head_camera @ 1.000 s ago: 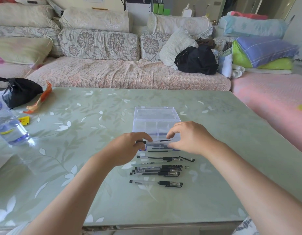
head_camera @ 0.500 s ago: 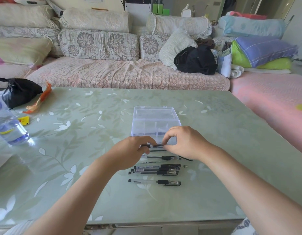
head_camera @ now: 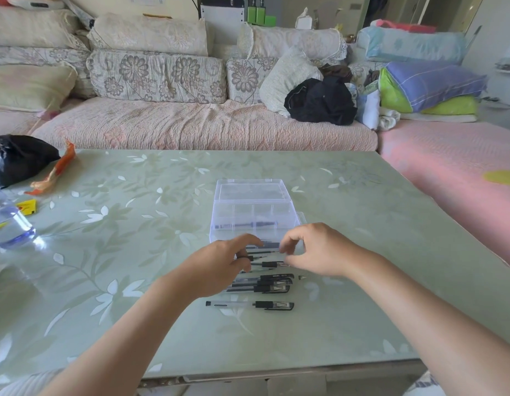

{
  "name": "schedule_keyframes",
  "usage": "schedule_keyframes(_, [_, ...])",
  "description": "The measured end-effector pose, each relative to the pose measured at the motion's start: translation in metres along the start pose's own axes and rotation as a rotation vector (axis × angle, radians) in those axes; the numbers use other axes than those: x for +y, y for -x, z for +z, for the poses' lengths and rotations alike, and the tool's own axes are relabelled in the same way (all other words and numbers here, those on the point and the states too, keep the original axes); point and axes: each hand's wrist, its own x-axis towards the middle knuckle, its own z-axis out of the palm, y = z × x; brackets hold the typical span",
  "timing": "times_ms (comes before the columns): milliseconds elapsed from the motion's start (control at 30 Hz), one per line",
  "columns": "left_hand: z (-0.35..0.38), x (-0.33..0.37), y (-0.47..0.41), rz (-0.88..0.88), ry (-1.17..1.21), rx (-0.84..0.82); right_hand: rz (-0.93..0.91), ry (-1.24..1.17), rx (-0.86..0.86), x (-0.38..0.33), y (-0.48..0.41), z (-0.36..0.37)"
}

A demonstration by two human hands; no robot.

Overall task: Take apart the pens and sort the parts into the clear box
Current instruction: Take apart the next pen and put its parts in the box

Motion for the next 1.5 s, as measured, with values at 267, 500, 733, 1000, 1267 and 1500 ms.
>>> schedule_keyframes(267, [0.009,0.005,-0.003,-0.008,-0.063,-0.021,0.076,0.127,-0.117,0.023,0.018,-0.007])
schedule_keyframes(500, [0.013,0.01,-0.002,-0.016,-0.051,-0.013,0.05,0.156,-0.138,0.02,0.017,0.005])
schedule_keyframes(733, [0.008,0.01,0.0,-0.013,-0.031,-0.006,-0.043,0.001,0.058,0.001,0.015,0.005])
schedule_keyframes(1000, [0.003,0.006,0.0,-0.01,0.073,0.01,-0.057,-0.197,0.101,-0.013,0.004,0.016])
schedule_keyframes(1267, [-0.001,0.006,-0.001,-0.028,0.132,0.025,-0.064,-0.247,0.101,-0.024,-0.003,0.02])
schedule_keyframes(1500, [-0.008,0.005,0.0,-0.036,0.112,0.066,-0.093,-0.254,0.135,-0.029,-0.005,0.021])
